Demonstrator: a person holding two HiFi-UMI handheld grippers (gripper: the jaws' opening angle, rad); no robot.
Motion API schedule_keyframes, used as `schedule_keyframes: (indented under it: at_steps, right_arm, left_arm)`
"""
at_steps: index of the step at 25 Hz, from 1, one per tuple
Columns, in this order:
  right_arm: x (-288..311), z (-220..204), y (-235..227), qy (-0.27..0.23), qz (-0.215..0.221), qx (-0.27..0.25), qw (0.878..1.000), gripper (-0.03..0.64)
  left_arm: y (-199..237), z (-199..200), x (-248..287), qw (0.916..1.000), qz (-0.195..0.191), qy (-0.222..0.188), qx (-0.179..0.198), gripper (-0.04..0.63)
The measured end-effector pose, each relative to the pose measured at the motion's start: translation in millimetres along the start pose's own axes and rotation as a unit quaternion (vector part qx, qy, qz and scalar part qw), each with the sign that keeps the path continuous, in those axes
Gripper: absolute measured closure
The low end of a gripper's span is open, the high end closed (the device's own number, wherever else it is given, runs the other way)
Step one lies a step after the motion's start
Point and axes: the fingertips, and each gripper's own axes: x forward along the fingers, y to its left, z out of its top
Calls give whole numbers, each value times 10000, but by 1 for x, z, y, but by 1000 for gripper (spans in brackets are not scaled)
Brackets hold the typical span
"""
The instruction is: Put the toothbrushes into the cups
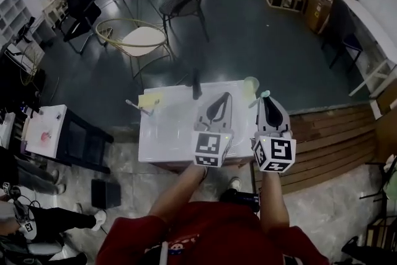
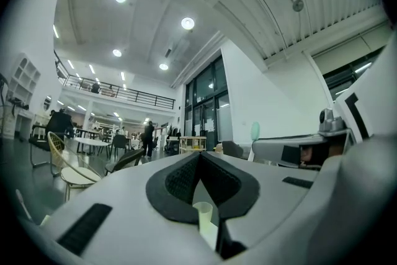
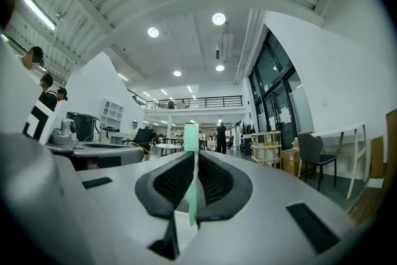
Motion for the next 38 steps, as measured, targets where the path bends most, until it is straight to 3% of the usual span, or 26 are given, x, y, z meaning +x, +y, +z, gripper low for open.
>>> schedule_keyframes:
  at_steps: [17, 38]
  right_arm:
    - [91, -20, -121, 50, 234, 361, 9991, 572]
    - [150, -72, -110, 555, -20, 428, 9975, 572]
  left_arm:
    - [-27, -14, 142, 9994, 247, 210, 86, 568]
    - [28, -61, 180, 9981, 58, 582, -168, 568]
